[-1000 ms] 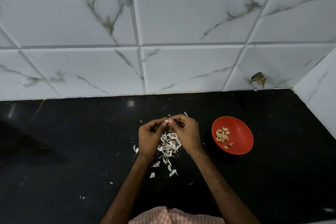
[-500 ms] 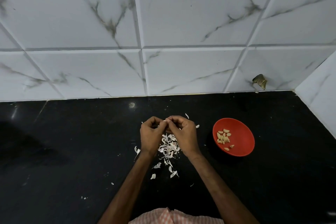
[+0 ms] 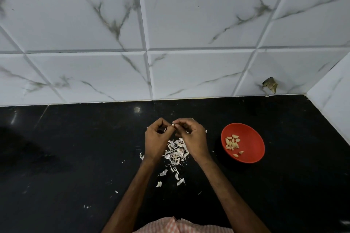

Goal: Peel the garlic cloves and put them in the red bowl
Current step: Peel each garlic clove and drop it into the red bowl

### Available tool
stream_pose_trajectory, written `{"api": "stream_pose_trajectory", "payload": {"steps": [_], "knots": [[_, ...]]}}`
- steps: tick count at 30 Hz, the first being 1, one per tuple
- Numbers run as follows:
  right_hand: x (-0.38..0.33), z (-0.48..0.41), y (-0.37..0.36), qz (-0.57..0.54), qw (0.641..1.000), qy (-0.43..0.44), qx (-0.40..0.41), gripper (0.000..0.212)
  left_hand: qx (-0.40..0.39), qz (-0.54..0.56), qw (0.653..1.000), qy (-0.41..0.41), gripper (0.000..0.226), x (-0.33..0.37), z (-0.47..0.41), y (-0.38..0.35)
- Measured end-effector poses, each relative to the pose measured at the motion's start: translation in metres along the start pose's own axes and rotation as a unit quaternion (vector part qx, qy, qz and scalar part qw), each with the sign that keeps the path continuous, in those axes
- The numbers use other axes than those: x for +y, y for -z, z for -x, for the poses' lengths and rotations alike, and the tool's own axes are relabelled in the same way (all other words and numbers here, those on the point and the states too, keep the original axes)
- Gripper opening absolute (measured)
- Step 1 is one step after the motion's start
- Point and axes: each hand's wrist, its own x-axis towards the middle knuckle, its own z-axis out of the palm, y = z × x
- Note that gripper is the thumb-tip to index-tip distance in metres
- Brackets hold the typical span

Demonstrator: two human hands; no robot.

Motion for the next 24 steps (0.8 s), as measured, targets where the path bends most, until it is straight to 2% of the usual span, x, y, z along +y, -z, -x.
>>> {"api": "stream_pose_trajectory", "payload": {"steps": [7, 12, 14, 16, 20, 24], "knots": [[-0.003, -0.002, 0.002, 0.01, 0.999, -0.029, -0.019, 0.007, -0.019, -0.019, 1.0, -0.012, 0.014, -0.003, 0.0, 0.004], [-0.006, 0.001, 0.0, -0.081, 0.992, -0.096, 0.003, 0.012, -0.001, 0.007, 1.0, 0.013, 0.021, -0.016, -0.002, 0.005], [-0.006, 0.003, 0.0, -0.105, 0.987, -0.12, -0.006, 0.013, 0.008, -0.029, 0.999, 0.019, 0.022, -0.019, -0.002, 0.004], [-0.004, 0.005, 0.0, -0.113, 0.984, -0.134, -0.013, 0.014, 0.01, -0.115, 0.993, 0.014, 0.022, -0.022, -0.001, 0.002], [-0.007, 0.006, 0.0, -0.126, 0.982, -0.144, -0.002, 0.014, -0.031, -0.265, 0.964, -0.021, 0.011, -0.022, 0.0, 0.005], [-0.008, 0.006, 0.002, -0.121, 0.982, -0.147, 0.003, 0.013, -0.069, -0.237, 0.966, -0.073, 0.02, -0.02, 0.002, 0.004]]}}
